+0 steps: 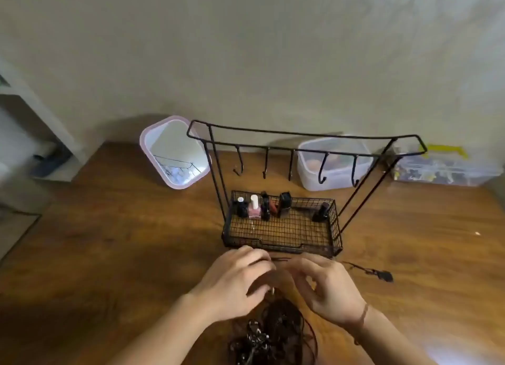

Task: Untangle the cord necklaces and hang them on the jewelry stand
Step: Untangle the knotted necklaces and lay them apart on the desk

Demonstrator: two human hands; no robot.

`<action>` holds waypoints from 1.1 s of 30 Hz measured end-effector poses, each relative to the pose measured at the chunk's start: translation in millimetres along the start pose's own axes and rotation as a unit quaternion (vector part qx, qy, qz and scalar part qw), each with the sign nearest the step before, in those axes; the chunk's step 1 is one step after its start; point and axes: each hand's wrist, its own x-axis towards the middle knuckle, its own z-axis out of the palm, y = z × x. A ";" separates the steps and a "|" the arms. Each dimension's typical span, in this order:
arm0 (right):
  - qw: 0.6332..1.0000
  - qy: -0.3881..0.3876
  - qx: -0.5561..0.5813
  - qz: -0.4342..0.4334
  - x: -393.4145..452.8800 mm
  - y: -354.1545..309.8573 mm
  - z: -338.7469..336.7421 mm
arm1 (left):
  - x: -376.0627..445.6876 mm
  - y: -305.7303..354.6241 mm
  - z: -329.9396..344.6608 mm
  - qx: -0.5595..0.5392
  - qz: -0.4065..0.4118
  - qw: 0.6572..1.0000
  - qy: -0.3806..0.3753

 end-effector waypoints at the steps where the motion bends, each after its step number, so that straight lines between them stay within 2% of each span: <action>1: 1.000 -0.003 -0.013 -0.016 1.4 5.0 8.3 | 2.4 -1.5 8.8 -0.008 0.007 1.000 -0.018; 3: 0.998 -0.020 -0.044 -0.032 3.7 7.0 19.4 | 4.3 -3.3 22.2 -0.003 0.016 0.998 -0.055; 6: 0.997 -0.008 -0.068 -0.033 -1.9 11.1 36.0 | 3.8 -9.0 44.2 0.020 0.029 0.998 -0.053; 10: 0.994 0.031 -0.108 -0.005 -18.0 12.7 49.2 | -3.3 -11.3 57.6 -0.046 -0.021 0.998 0.028; 14: 0.988 0.024 -0.155 0.011 -33.0 9.8 54.5 | -16.7 -4.9 48.5 -0.221 -0.065 0.966 0.120; 16: 0.994 0.049 -0.093 0.025 -35.6 9.3 54.9 | -23.8 -2.9 40.3 -0.352 -0.069 0.921 0.152; 18: 0.995 0.075 0.025 0.057 -34.7 10.0 53.5 | -29.0 -2.5 33.6 -0.455 -0.063 0.867 0.194; 21: 0.979 0.054 0.185 0.063 -34.7 11.7 46.2 | -30.3 -3.2 28.9 -0.532 -0.047 0.801 0.272; 24: 0.948 0.035 0.315 0.026 -38.8 14.4 37.3 | -30.4 -1.9 25.4 -0.599 -0.036 0.738 0.308; 27: 0.930 0.034 0.365 0.033 -39.3 14.3 32.6 | -28.6 -6.2 26.7 -0.608 -0.066 0.721 0.327; 30: 0.944 0.045 0.325 0.035 -38.1 11.0 32.8 | -25.6 -16.7 28.4 -0.570 -0.125 0.726 0.363; 33: 0.939 0.057 0.337 0.037 -38.9 4.4 32.6 | -23.1 -24.7 26.8 -0.556 -0.156 0.726 0.374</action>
